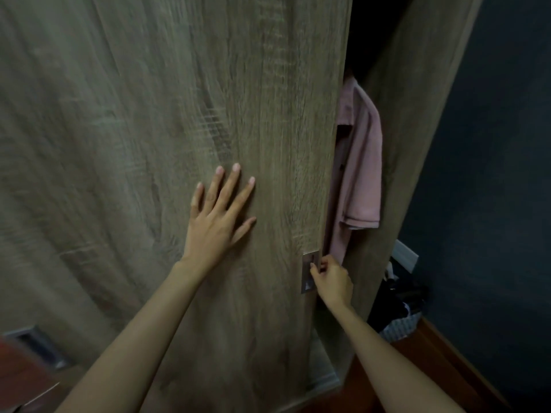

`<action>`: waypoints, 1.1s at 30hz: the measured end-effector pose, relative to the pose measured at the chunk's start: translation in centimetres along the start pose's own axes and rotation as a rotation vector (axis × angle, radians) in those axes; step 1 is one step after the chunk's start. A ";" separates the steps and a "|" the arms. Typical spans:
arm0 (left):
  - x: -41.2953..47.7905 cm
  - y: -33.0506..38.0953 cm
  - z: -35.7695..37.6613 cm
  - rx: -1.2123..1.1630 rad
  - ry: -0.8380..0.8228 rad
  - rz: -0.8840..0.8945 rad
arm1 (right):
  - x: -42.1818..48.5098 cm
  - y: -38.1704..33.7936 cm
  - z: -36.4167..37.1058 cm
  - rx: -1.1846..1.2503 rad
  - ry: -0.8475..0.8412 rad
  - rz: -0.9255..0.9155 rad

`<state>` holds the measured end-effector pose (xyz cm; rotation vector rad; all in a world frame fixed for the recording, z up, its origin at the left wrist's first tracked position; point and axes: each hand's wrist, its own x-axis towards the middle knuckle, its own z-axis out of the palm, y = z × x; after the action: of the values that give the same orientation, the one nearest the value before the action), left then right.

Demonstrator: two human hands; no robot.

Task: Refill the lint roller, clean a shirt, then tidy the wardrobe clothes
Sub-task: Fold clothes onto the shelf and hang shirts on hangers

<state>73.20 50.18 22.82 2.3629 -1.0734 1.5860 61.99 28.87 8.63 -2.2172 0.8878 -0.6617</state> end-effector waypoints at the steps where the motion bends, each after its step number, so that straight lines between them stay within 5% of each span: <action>1: 0.1 0.5 0.3 0.006 -0.008 0.005 | 0.7 0.8 -0.5 -0.007 0.006 0.011; 11: 2.2 6.0 2.8 0.020 -0.028 0.032 | 6.2 6.7 -4.3 0.011 0.055 0.004; 22: 4.2 9.6 4.0 0.030 -0.009 0.043 | 7.3 9.3 -4.9 -0.062 0.389 0.144; 27: 4.6 10.4 4.4 0.032 -0.008 0.044 | 8.6 11.1 -4.8 0.053 0.212 0.129; 33: 4.9 11.2 4.5 0.030 -0.021 0.047 | 9.3 12.0 -5.2 0.067 0.203 0.109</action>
<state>71.03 37.38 21.71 2.3958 -1.1250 1.6081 59.67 13.32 5.31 -2.0516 1.0638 -0.8623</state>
